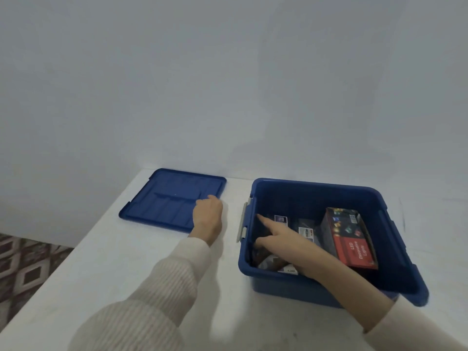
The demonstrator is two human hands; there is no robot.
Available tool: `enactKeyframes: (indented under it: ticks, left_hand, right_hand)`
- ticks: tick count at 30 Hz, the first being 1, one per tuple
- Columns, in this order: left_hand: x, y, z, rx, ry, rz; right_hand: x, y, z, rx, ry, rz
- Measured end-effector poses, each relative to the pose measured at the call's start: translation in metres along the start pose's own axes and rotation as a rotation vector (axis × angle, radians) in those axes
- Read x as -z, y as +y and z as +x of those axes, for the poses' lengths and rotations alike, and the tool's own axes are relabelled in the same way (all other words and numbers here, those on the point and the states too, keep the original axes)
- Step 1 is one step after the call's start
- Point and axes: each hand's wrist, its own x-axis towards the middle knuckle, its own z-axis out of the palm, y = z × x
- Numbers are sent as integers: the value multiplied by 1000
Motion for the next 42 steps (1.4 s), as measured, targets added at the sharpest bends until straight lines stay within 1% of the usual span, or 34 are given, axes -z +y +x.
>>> enactKeyframes:
  ticks: [5,6,8,10,12,14,15,16,17,18,20,21,23,24,25,26,27,28,30,31,32,34,36,37,39,40,42]
  left_hand:
    - [46,-26,-12,28,179,79]
    - [60,-33,-14,43,203,67]
    - [92,-46,-22,61,246,38]
    - [126,-56,-35,63,309,23]
    - [160,-60,-53,27,376,16]
    - [194,-53,-76,-63,414,32]
    - [211,-47,-88,-121,437,57]
    - [228,-40,-99,-183,472,99]
    - [245,-32,-108,-247,527,147]
    - [259,-26,-116,-310,597,180]
    - [278,-20,-124,-424,773,119]
    - [283,-19,-125,-458,880,37]
    - [280,-16,-121,-492,1117,-195]
    - [271,-13,-117,-466,1160,-348]
    - [259,-10,-112,-404,1124,-510]
    - [242,-7,-103,-314,1010,-667]
    - [223,-4,-94,-214,832,-814]
    - [205,-1,-85,-134,616,-977]
    - [176,6,-77,-37,193,-1383]
    - [165,11,-76,-10,45,-1555]
    - [155,16,-75,11,-35,-1644]
    - [137,26,-75,43,-77,-1599]
    - [122,31,-78,64,-48,-1398]
    - [116,32,-80,60,-23,-1287]
    - [107,30,-83,55,6,-1120]
    - [104,29,-84,53,18,-1046]
    - [100,27,-86,42,33,-923]
  right_hand:
    - [2,1,-3,2,54,16]
    - [4,0,-4,24,86,6]
    - [11,-6,-7,101,216,-98]
    - [20,-20,-10,246,390,-205]
    - [27,-44,-18,479,558,-320]
    - [35,-74,-26,748,714,-530]
    - [41,-88,-29,840,776,-655]
    - [47,-101,-32,878,804,-748]
    - [53,-113,-38,878,800,-786]
    - [59,-122,-47,887,788,-754]
    - [73,-126,-65,952,764,-543]
    - [81,-122,-73,977,784,-419]
    - [96,-106,-88,969,839,-155]
    - [103,-95,-95,942,831,2]
    - [111,-83,-99,900,790,185]
    - [118,-70,-102,826,735,359]
    - [124,-57,-105,741,679,508]
    - [131,-42,-105,648,635,621]
    - [140,-13,-102,457,579,734]
    - [143,0,-99,381,568,760]
    - [144,12,-96,325,573,778]
    - [142,30,-91,237,611,775]
    - [137,45,-87,155,689,657]
    - [134,51,-86,112,748,513]
    - [130,61,-85,28,849,150]
    - [127,64,-85,-4,863,15]
    - [122,67,-86,-63,836,-135]
